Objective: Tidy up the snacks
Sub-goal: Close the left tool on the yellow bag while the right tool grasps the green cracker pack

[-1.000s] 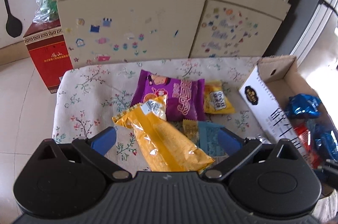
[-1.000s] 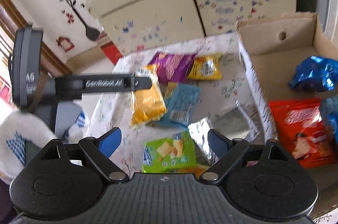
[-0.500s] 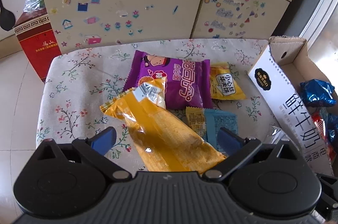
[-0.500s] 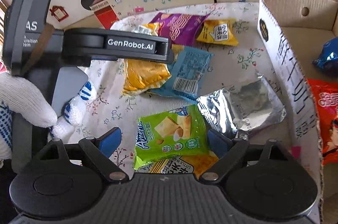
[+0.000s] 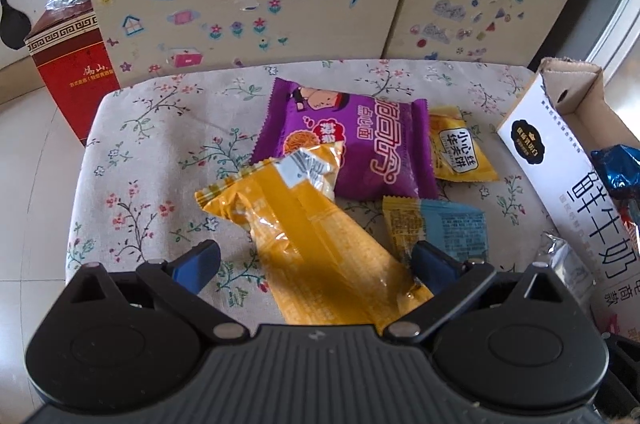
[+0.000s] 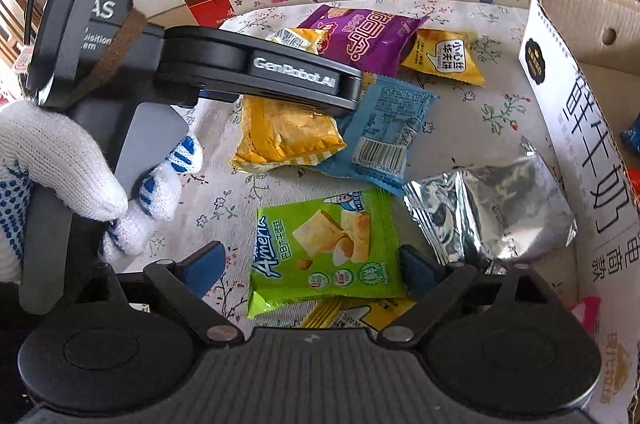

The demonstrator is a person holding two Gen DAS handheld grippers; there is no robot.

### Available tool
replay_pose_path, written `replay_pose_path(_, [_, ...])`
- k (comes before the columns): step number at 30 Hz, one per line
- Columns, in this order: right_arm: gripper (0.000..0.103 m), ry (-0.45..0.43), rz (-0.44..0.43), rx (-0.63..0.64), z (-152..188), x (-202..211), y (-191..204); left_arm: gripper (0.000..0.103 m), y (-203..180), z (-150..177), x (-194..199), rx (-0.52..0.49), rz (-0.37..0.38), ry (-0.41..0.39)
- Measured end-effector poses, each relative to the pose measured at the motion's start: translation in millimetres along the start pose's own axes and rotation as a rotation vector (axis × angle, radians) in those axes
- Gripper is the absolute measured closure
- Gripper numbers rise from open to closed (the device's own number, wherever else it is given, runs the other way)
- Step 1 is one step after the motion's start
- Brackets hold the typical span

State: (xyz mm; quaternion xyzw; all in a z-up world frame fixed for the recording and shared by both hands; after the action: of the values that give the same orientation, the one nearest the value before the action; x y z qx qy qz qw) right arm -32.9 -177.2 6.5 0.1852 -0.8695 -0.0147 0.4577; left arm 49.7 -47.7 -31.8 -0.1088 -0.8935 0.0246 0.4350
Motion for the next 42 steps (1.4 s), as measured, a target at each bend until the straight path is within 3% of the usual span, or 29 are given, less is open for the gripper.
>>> replay_pose_path(9, [0.007, -0.006, 0.061, 0.092, 3, -6, 11, 0.003, -1, 2, 3, -0.034, -0.007, -0.007])
replay_pose_path(13, [0.016, -0.011, 0.081, 0.138, 5, -7, 15, 0.008, 0, 3, 6, -0.033, 0.014, -0.01])
replay_pose_path(23, [0.034, -0.024, 0.068, 0.136, 7, 3, 15, 0.041, -3, 4, 14, -0.028, 0.065, -0.027])
replay_pose_path(27, [0.038, -0.023, 0.048, 0.126, 7, 5, 17, 0.047, -1, 5, 17, -0.037, 0.047, -0.038])
replay_pose_path(42, [0.039, -0.061, 0.01, 0.097, 0, 19, 16, 0.051, 22, 8, 33, 0.017, 0.033, -0.055])
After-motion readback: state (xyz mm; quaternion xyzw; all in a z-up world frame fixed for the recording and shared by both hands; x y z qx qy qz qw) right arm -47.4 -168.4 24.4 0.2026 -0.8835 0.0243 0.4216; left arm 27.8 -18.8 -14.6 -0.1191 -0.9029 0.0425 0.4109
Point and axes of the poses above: each gripper's, at about its wrist camera, not at the fingertips, and x roughly against the way its jaws point, y to its left, z to its underside, the point moved 2 cm from there along -x, roughly the way its jaws point, and after that the axes turned 6 degrees about -y, right-handed, at the moved point
